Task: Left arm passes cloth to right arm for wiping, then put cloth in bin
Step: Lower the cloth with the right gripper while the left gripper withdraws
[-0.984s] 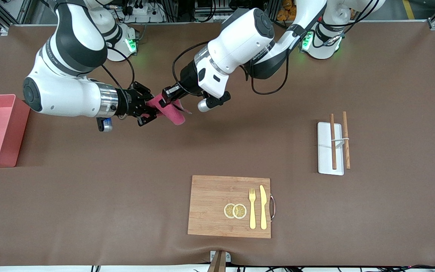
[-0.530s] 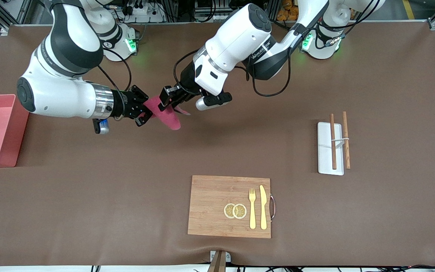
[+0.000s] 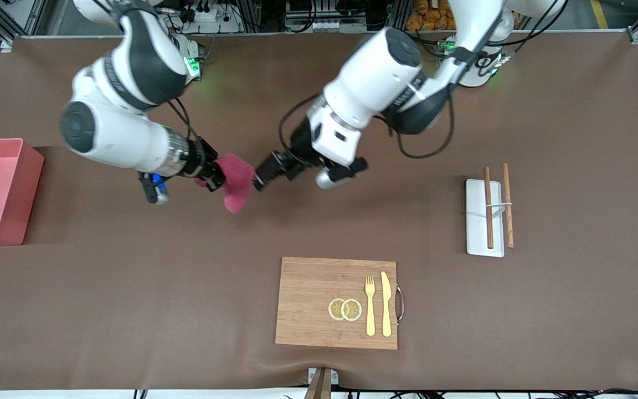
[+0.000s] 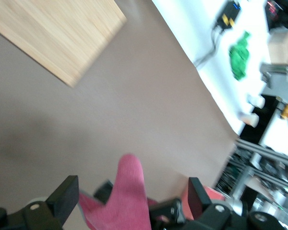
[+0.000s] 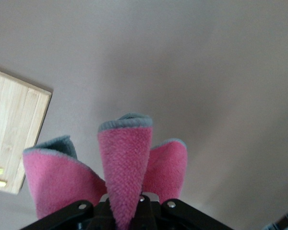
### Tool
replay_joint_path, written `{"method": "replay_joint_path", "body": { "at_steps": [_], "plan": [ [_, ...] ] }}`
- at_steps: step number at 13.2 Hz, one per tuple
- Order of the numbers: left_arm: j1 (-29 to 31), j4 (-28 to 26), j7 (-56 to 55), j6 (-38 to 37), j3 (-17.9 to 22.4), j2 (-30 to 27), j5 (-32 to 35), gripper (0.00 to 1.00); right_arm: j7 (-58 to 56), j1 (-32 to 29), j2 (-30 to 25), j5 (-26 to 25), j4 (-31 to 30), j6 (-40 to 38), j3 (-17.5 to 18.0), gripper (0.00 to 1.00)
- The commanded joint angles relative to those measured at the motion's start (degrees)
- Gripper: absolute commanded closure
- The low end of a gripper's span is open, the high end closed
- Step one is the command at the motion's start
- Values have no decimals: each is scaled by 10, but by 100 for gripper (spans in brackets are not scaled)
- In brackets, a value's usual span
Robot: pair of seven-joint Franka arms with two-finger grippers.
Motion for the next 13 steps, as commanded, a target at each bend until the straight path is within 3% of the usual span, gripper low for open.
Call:
{"method": "replay_joint_path", "body": {
  "at_steps": [1, 4, 6, 8, 10, 13],
  "plan": [
    [50, -13, -2, -77, -4, -38, 45, 0, -2, 22, 50, -28, 5, 53, -3, 100],
    [115, -12, 30, -157, -5, -60, 51, 0, -16, 19, 99, -52, -1, 107, -3, 100],
    [155, -13, 107, -254, -7, -87, 51, 0, -71, -1, 107, -75, -20, 117, -4, 100],
    [196, -13, 199, -325, -10, -110, 50, 0, -183, -52, 99, -83, -39, 94, -7, 100],
    [221, -15, 283, -402, -1, -134, 47, 0, -323, -134, 98, -132, -40, 48, -13, 100],
    [207, -87, 452, -473, 98, -215, 41, 0, -523, -235, 99, -182, -40, 36, -14, 100]
  ]
}}
